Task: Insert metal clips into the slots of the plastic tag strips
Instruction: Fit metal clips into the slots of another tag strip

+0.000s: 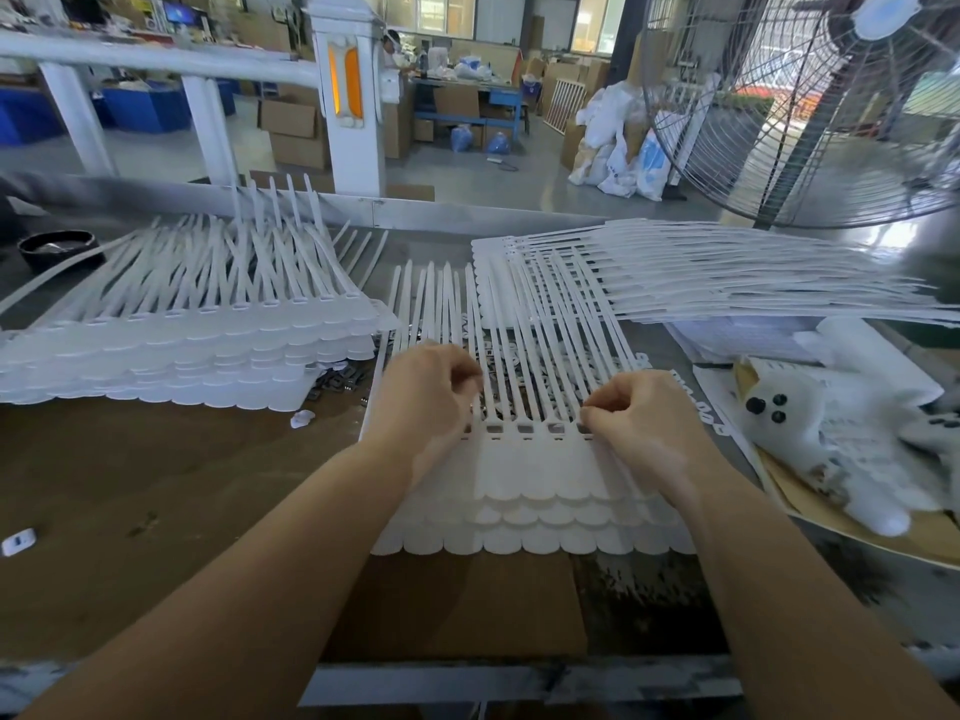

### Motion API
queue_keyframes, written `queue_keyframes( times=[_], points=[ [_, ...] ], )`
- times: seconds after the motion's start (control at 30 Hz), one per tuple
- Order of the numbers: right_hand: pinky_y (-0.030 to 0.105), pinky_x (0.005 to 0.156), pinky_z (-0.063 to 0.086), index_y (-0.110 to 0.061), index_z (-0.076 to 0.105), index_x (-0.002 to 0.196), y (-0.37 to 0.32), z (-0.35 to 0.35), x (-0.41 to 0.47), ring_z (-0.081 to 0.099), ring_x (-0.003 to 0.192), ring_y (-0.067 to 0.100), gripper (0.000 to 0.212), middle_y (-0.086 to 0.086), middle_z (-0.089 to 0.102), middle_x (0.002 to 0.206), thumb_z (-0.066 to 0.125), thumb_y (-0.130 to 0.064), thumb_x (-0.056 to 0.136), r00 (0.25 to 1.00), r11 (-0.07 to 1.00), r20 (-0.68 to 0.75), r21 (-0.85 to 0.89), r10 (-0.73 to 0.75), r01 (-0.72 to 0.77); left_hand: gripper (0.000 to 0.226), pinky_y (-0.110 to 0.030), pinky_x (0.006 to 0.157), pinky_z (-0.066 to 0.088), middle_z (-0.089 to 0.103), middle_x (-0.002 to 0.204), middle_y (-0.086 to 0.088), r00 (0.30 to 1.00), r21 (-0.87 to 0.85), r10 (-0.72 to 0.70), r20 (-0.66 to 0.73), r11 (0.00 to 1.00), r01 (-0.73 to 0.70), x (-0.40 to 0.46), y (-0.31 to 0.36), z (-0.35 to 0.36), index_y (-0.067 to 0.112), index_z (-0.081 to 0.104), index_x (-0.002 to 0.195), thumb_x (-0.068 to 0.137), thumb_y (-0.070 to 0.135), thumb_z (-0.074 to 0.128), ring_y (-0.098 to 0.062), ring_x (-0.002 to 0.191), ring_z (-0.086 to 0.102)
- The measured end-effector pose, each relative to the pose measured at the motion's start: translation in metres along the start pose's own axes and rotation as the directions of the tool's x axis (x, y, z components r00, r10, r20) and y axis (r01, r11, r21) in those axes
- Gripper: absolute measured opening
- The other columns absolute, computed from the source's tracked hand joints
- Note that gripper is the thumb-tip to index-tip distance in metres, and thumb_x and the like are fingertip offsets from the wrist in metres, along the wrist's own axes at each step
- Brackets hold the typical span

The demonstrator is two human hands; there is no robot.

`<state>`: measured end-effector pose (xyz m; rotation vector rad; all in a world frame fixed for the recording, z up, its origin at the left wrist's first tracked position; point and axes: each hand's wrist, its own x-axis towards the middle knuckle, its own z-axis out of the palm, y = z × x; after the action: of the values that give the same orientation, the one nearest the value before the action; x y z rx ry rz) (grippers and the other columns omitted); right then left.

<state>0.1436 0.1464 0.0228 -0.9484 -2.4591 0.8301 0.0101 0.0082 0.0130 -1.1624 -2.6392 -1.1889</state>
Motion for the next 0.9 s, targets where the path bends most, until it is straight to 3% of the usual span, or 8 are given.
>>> queue_keyframes(
  times=[0.13,0.2,0.33,0.47,0.9],
  points=[
    [0.017,0.065,0.041,-0.019,0.068,0.084,0.001,0.002,0.002,0.056,0.076,0.003,0.005,-0.006,0.063,0.083,0.065,-0.016,0.085,1.000,1.000,-0.003,-0.005,-0.004,0.004,0.022,-0.028,0.079,0.042,0.064,0.104,-0.010,0.991,0.252,-0.073,-0.110,0.963,0.099,0.005,-0.022,-0.018,0.010,0.066,0.108,0.093,0.009,0.050,-0.022,0.091,0.054],
    [0.022,0.071,0.046,-0.021,0.067,0.082,0.001,0.003,0.002,0.059,0.079,0.007,0.005,-0.004,0.065,0.086,0.064,-0.017,0.085,1.000,1.000,0.000,-0.013,-0.001,0.001,0.026,-0.032,0.084,0.040,0.058,0.106,-0.012,0.992,0.418,-0.097,-0.078,0.900,0.121,0.003,-0.029,-0.023,0.007,0.061,0.111,0.091,0.002,0.045,-0.028,0.100,0.050],
    [0.026,0.074,0.047,-0.024,0.065,0.079,0.000,0.003,0.001,0.060,0.081,0.010,0.008,-0.003,0.066,0.089,0.064,-0.020,0.086,1.000,0.999,0.014,-0.054,-0.006,0.007,0.025,-0.028,0.075,0.034,0.052,0.098,-0.012,0.988,0.615,-0.151,0.009,0.780,0.114,-0.002,-0.028,-0.029,0.004,0.058,0.100,0.086,-0.005,0.039,-0.028,0.095,0.047],
    [0.026,0.074,0.047,-0.023,0.065,0.079,-0.001,0.002,0.000,0.059,0.080,0.008,0.008,-0.005,0.065,0.086,0.064,-0.020,0.086,0.999,0.999,0.032,-0.039,-0.022,0.023,0.027,-0.032,0.078,0.040,0.051,0.102,-0.013,0.982,0.648,-0.184,0.036,0.753,0.117,-0.001,-0.029,-0.029,0.003,0.060,0.100,0.086,-0.005,0.038,-0.032,0.101,0.051],
    [0.024,0.072,0.045,-0.025,0.064,0.079,-0.001,0.001,-0.002,0.058,0.079,0.005,0.008,-0.008,0.064,0.082,0.064,-0.022,0.087,0.998,0.999,0.048,-0.034,-0.032,0.034,0.026,-0.029,0.066,0.042,0.066,0.092,-0.012,0.985,0.595,-0.170,-0.036,0.788,0.158,0.017,-0.041,-0.039,0.006,0.067,0.098,0.085,-0.006,0.048,-0.027,0.082,0.059]
  ],
)
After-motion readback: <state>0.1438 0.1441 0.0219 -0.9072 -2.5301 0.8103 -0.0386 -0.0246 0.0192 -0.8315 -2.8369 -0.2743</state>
